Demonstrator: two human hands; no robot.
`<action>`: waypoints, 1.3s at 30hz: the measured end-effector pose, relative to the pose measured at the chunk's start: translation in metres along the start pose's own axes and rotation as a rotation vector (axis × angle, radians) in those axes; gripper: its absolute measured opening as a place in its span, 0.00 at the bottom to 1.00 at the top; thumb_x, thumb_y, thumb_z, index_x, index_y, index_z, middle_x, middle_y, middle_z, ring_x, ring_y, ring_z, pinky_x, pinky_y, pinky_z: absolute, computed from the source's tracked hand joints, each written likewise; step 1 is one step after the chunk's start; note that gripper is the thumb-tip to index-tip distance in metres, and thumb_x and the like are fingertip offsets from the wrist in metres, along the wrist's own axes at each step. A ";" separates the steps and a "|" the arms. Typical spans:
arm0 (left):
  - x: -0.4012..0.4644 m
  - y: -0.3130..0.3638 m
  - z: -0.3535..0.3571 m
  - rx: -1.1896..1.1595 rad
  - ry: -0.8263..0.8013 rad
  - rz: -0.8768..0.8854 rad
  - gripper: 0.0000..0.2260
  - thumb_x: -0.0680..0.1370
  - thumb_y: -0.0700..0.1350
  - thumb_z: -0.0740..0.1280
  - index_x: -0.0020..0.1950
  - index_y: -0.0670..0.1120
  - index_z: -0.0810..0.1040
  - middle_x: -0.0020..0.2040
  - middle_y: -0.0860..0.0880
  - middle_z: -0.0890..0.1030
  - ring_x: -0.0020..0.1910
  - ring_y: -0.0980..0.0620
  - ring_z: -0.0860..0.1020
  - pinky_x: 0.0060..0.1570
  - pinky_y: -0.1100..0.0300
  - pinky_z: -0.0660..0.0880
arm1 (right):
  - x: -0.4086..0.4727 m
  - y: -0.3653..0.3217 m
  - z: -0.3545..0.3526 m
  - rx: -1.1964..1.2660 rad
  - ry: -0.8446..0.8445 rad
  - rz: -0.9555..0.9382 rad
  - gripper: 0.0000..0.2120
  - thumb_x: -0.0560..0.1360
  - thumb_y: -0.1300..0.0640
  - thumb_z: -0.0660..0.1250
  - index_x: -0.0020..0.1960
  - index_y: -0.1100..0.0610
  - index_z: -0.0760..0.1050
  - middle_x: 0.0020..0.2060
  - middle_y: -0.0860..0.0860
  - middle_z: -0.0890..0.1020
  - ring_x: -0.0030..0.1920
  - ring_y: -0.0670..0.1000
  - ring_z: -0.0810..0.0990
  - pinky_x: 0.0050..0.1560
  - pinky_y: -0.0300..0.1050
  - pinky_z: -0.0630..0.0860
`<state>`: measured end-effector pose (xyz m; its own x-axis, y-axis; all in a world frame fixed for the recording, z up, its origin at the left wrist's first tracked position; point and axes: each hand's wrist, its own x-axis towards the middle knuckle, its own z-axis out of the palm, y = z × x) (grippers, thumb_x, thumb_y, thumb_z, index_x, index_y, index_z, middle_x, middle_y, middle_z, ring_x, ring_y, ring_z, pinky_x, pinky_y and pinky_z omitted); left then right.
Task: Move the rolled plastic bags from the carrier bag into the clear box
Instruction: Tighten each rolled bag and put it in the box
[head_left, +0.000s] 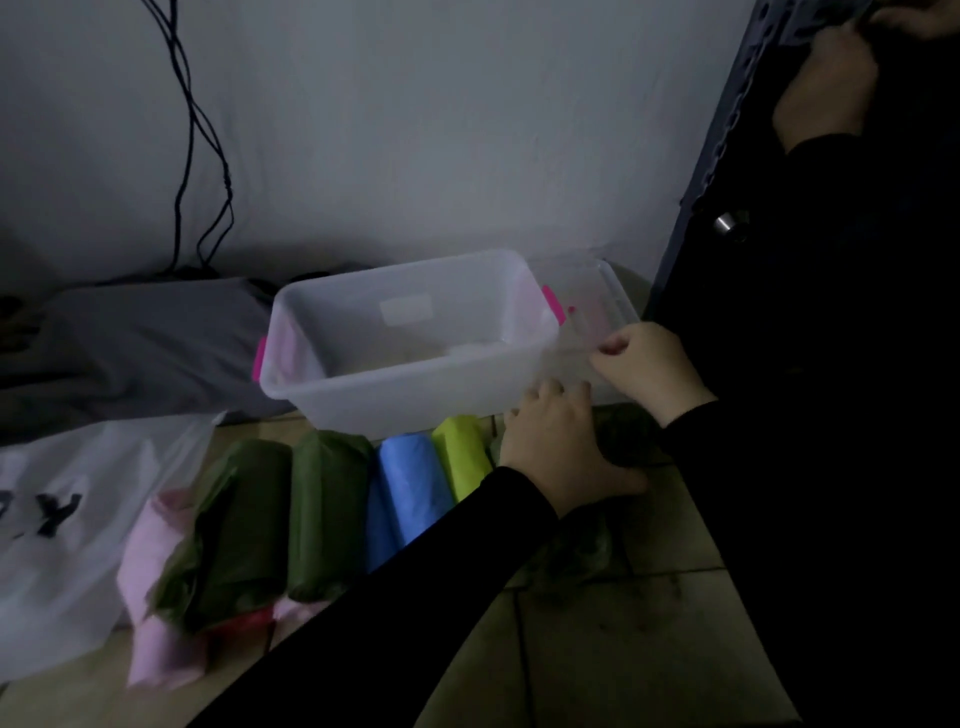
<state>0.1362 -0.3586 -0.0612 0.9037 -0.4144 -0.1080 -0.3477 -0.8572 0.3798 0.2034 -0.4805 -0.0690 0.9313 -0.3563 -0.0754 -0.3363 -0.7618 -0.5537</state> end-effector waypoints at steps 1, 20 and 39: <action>-0.007 -0.002 0.005 0.035 -0.024 -0.044 0.48 0.63 0.70 0.70 0.74 0.47 0.59 0.66 0.43 0.68 0.64 0.41 0.68 0.63 0.44 0.69 | -0.011 0.003 0.000 -0.043 -0.033 0.002 0.11 0.75 0.53 0.67 0.50 0.60 0.81 0.47 0.55 0.83 0.51 0.55 0.81 0.49 0.44 0.74; -0.055 -0.008 -0.014 -0.225 0.262 0.113 0.50 0.58 0.66 0.75 0.74 0.60 0.53 0.66 0.47 0.66 0.66 0.46 0.68 0.64 0.48 0.71 | -0.084 -0.005 -0.027 0.195 -0.231 0.050 0.19 0.75 0.37 0.58 0.52 0.49 0.77 0.45 0.49 0.80 0.48 0.52 0.79 0.53 0.45 0.74; -0.121 -0.096 -0.073 -0.131 0.423 0.244 0.53 0.56 0.65 0.77 0.74 0.54 0.56 0.66 0.51 0.64 0.67 0.53 0.66 0.66 0.59 0.67 | -0.116 -0.069 -0.003 0.854 -0.244 -0.233 0.07 0.72 0.53 0.71 0.41 0.56 0.82 0.40 0.55 0.86 0.45 0.55 0.84 0.54 0.57 0.80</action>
<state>0.0786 -0.2035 -0.0178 0.8317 -0.4144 0.3694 -0.5514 -0.6944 0.4623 0.1178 -0.3879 -0.0192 0.9990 -0.0453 -0.0041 -0.0089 -0.1065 -0.9943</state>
